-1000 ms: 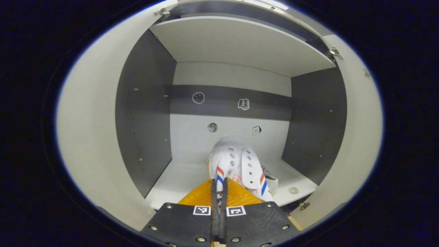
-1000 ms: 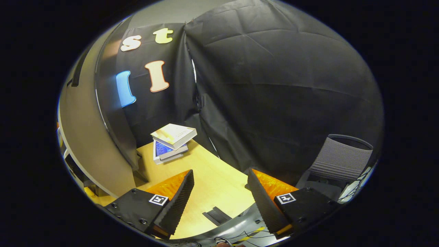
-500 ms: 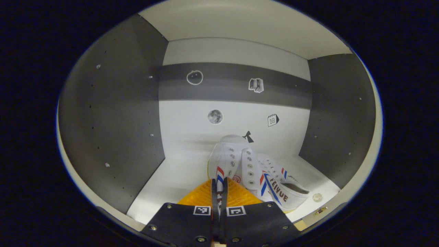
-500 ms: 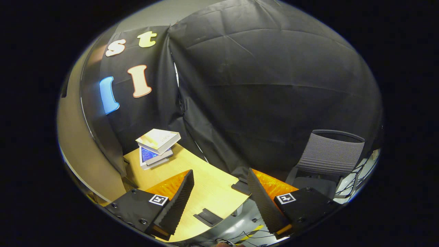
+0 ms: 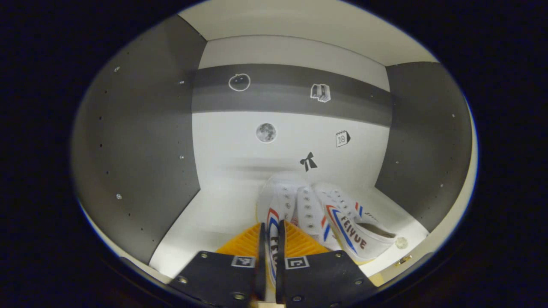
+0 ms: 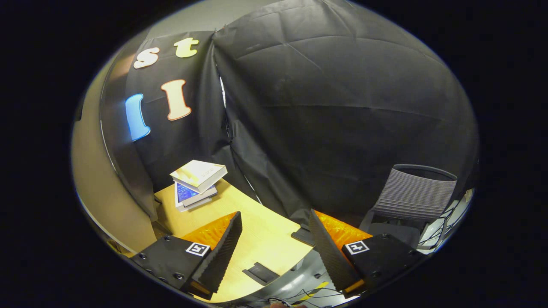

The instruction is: Grab one shoe with the right hand and put it into the shoe cabinet, grab the other shoe with the left hand and put it into the shoe cabinet; then close the right door with the right hand and the left door with the left hand.

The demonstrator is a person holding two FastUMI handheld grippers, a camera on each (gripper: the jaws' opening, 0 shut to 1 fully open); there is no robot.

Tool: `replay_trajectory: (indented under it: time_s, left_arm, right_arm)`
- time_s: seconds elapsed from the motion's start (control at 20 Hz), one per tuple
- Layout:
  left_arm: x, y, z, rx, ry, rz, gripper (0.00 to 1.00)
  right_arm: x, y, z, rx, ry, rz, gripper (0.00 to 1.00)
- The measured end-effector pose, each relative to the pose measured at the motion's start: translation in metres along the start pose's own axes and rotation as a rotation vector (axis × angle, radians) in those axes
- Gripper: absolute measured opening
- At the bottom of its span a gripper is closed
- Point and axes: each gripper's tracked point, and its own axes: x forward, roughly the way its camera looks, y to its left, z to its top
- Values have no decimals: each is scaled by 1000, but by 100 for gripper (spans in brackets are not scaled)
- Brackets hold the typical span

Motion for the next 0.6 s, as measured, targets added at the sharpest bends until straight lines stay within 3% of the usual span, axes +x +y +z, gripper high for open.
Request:
replay_trajectory:
  time_s: [0.05,0.1,0.25,0.4,0.6]
  left_arm:
    - [-5,1,9,5,-39,6,19]
    - [-6,-3,18,16,-73,-5,27]
    - [-41,-10,33,53,-123,-3,94]
    - [-89,-30,56,82,-189,-49,96]
    - [-143,-35,76,87,-275,-51,94]
  right_arm:
    - [1,4,2,-4,-4,10,99]
    - [2,5,4,-7,-8,20,99]
    - [5,15,16,-16,-26,57,99]
    - [8,25,28,-34,-40,107,99]
    - [0,45,59,-29,-77,193,98]
